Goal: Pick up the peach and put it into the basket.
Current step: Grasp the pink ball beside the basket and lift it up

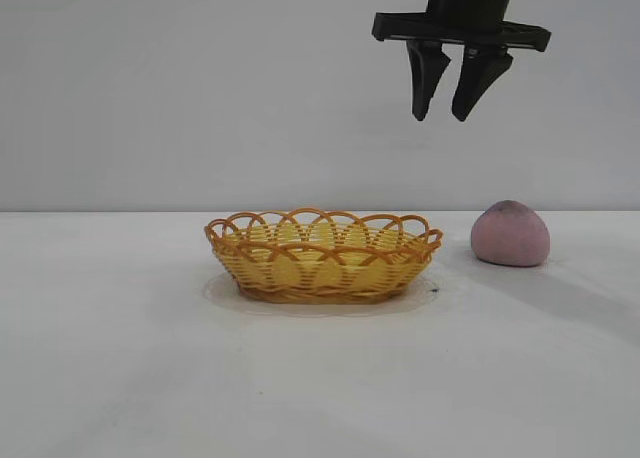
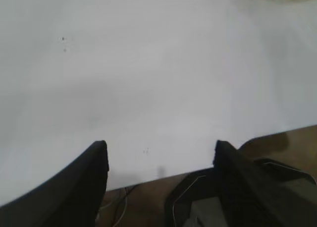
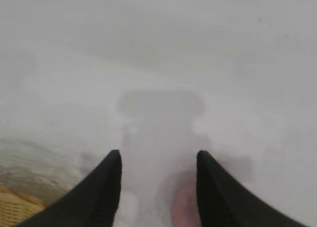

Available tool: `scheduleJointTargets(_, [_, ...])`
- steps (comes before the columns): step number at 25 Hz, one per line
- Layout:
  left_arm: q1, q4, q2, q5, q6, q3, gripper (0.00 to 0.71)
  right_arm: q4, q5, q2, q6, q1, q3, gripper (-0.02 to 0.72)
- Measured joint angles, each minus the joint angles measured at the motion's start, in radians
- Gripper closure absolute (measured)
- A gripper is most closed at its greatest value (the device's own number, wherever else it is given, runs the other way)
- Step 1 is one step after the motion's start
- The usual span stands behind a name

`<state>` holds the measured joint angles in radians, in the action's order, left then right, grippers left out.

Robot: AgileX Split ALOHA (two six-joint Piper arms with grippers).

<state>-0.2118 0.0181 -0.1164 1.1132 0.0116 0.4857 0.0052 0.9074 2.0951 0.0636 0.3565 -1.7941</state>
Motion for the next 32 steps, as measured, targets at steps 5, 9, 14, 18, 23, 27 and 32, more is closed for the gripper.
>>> scheduleJointTargets(5, [0.0,0.0,0.129,0.005,0.001,-0.002,0.305,-0.006,0.007,0.0,0.0,0.0,0.0,0.412])
scheduleJointTargets(9, [0.0,0.0,0.135,0.006,0.001,-0.002,0.305,-0.023,0.012,0.001,0.0,0.0,-0.002,0.412])
scheduleJointTargets(14, [0.0,0.0,0.135,0.006,0.001,-0.002,0.305,-0.056,0.08,0.001,0.0,0.0,-0.002,0.412])
scheduleJointTargets(18, [0.012,0.0,0.135,0.006,0.001,-0.002,0.305,-0.083,0.136,0.001,0.0,0.0,-0.002,0.412])
scheduleJointTargets(23, [0.139,0.0,0.135,0.006,0.001,-0.002,0.305,-0.137,0.166,0.013,0.0,0.0,-0.002,0.412])
scheduleJointTargets(27, [0.201,0.0,0.135,0.006,0.001,-0.002,0.305,-0.143,0.18,0.077,0.0,-0.002,-0.002,0.412])
scheduleJointTargets(32, [0.24,0.0,0.135,0.006,0.001,-0.002,0.305,-0.141,0.167,0.193,0.0,-0.026,-0.004,0.511])
